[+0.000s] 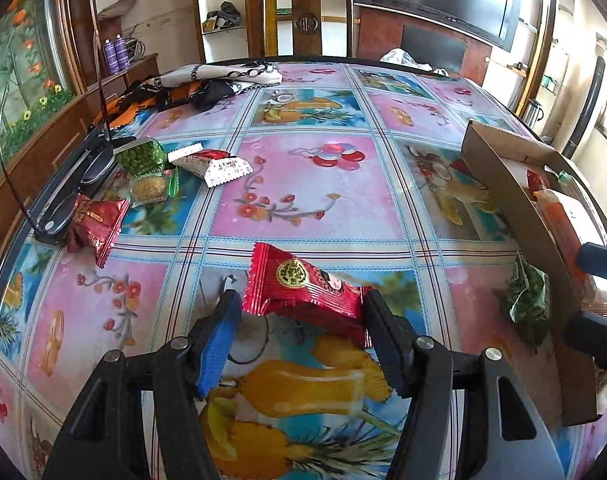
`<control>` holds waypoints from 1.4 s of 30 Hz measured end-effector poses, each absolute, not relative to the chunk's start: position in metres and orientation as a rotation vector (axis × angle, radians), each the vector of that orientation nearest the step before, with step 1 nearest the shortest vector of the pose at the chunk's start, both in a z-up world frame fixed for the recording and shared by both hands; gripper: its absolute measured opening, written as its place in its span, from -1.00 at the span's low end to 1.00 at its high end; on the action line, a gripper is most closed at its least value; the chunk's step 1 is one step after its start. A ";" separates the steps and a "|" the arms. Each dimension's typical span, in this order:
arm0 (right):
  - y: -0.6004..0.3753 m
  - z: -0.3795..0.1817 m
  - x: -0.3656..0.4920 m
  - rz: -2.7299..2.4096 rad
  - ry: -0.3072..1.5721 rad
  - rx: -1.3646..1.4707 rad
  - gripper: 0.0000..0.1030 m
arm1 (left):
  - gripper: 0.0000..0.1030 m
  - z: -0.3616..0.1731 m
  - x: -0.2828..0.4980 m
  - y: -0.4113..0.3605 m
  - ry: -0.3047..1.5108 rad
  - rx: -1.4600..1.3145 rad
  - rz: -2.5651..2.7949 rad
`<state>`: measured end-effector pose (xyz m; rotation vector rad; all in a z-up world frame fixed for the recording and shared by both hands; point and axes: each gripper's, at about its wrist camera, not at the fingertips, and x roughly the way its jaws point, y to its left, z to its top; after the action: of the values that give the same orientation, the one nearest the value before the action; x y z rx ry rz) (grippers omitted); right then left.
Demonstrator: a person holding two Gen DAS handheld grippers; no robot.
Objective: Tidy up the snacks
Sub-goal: 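Grasp a red candy pack with the left gripper while the right grasps a green snack bag, then lift the red candy pack with the left gripper while the right carries the green bag toward the box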
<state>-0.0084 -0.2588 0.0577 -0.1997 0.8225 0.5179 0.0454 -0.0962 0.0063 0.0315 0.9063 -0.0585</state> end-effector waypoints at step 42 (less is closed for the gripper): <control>-0.242 0.062 0.020 0.291 0.744 0.098 -0.36 | -0.69 0.011 0.056 -0.070 0.876 0.021 -0.092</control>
<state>0.0202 -0.2419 0.0617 0.0984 0.7438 0.2905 0.0555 -0.0696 0.0107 0.0212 0.8765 -0.0917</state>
